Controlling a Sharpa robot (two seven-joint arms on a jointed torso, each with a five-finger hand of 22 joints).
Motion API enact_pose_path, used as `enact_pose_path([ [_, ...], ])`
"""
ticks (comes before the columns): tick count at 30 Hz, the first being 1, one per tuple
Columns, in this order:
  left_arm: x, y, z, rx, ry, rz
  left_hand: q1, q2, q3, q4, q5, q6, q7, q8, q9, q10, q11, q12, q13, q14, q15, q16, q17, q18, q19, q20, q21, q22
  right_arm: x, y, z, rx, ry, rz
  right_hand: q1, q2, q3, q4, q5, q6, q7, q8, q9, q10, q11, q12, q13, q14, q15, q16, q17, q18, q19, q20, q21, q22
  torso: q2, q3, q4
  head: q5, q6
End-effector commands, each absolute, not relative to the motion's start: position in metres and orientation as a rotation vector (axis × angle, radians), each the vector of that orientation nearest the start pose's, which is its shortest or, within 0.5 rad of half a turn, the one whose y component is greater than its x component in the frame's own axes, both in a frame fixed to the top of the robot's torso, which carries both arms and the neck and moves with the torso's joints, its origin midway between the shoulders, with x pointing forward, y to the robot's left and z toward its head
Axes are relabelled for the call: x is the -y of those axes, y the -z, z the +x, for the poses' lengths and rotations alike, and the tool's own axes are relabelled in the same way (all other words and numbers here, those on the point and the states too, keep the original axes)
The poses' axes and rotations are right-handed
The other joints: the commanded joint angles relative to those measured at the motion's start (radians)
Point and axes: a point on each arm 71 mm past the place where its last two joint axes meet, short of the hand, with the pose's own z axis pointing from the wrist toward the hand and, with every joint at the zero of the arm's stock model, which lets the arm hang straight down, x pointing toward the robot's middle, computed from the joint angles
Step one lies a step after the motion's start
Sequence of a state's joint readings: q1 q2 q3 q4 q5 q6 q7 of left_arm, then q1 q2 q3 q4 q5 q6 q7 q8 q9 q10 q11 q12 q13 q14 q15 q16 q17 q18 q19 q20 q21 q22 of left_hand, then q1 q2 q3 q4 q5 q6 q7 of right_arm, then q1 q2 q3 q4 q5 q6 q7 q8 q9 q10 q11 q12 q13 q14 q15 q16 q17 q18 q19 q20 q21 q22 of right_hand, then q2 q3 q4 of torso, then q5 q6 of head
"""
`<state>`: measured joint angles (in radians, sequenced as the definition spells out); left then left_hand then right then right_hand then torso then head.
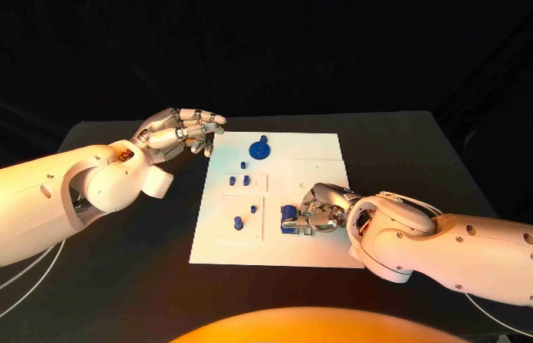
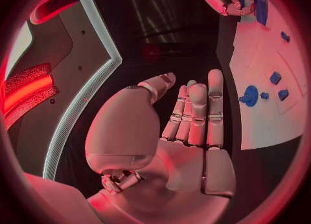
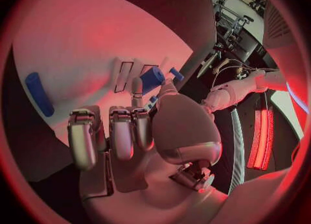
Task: Assemble the parts on the task board
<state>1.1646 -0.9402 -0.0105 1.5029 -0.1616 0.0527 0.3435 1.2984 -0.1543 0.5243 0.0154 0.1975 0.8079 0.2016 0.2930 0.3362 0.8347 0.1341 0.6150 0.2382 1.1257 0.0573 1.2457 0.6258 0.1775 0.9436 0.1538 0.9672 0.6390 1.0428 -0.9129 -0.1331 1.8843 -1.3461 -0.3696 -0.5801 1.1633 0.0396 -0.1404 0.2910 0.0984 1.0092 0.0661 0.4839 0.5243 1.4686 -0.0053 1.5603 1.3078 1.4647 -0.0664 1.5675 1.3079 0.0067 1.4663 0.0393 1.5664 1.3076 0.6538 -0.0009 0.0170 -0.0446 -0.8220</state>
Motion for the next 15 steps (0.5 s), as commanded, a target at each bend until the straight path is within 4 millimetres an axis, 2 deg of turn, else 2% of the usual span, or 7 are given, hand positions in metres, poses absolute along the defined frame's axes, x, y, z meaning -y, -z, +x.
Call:
enact_pose_path([
  [1, -0.2392, 0.1841, 0.4764, -1.655, 1.732, -0.91, 0.008, 0.004, 0.006, 0.002, 0.001, -0.006, -0.001, 0.003, 0.001, -0.008, 0.0, 0.005, 0.002, -0.007, 0.002, 0.004, -0.001, 0.008, 0.005, 0.001, -0.004, -0.001, 0.1653, 0.2623, 0.3672, -2.064, -0.522, 0.173, 0.0, 0.01, 0.004, 0.001, 0.007, 0.0, -0.007, 0.004, -0.001, 0.096, -0.006, 0.001, 0.257, 0.106, -0.007, 0.003, 0.263, -0.007, 0.104, -0.004, 0.004, 0.263, 0.0, -0.0003, -0.0014, 0.002, -0.001],
  [6, -0.2405, 0.1842, 0.4766, -1.654, 1.728, -0.912, 0.008, 0.005, 0.007, 0.002, 0.001, -0.006, -0.001, 0.004, 0.001, -0.008, 0.0, 0.005, 0.002, -0.007, 0.002, 0.004, -0.001, 0.008, 0.006, 0.001, -0.004, -0.001, 0.1646, 0.2628, 0.3663, -2.077, -0.537, 0.16, 0.009, 0.008, 0.002, -0.003, 0.01, 0.0, -0.007, 0.004, -0.001, 0.096, -0.007, 0.001, 0.257, 0.106, -0.007, 0.003, 0.263, -0.007, 0.104, -0.004, 0.004, 0.263, 0.0, 0.0002, -0.0007, 0.001, -0.002],
  [15, -0.2414, 0.1842, 0.4765, -1.653, 1.727, -0.913, 0.008, 0.005, 0.007, 0.002, 0.001, -0.006, -0.001, 0.004, 0.001, -0.008, 0.0, 0.005, 0.002, -0.007, 0.002, 0.004, -0.001, 0.008, 0.006, 0.001, -0.004, -0.001, 0.1647, 0.2635, 0.3657, -2.09, -0.543, 0.134, 0.078, -0.019, -0.006, -0.012, 0.014, -0.004, -0.008, 0.003, -0.003, 0.097, -0.008, 0.001, 0.257, 0.106, -0.008, 0.003, 0.263, -0.007, 0.104, -0.006, 0.004, 0.263, -0.001, -0.0011, -0.0018, -0.001, -0.005],
])
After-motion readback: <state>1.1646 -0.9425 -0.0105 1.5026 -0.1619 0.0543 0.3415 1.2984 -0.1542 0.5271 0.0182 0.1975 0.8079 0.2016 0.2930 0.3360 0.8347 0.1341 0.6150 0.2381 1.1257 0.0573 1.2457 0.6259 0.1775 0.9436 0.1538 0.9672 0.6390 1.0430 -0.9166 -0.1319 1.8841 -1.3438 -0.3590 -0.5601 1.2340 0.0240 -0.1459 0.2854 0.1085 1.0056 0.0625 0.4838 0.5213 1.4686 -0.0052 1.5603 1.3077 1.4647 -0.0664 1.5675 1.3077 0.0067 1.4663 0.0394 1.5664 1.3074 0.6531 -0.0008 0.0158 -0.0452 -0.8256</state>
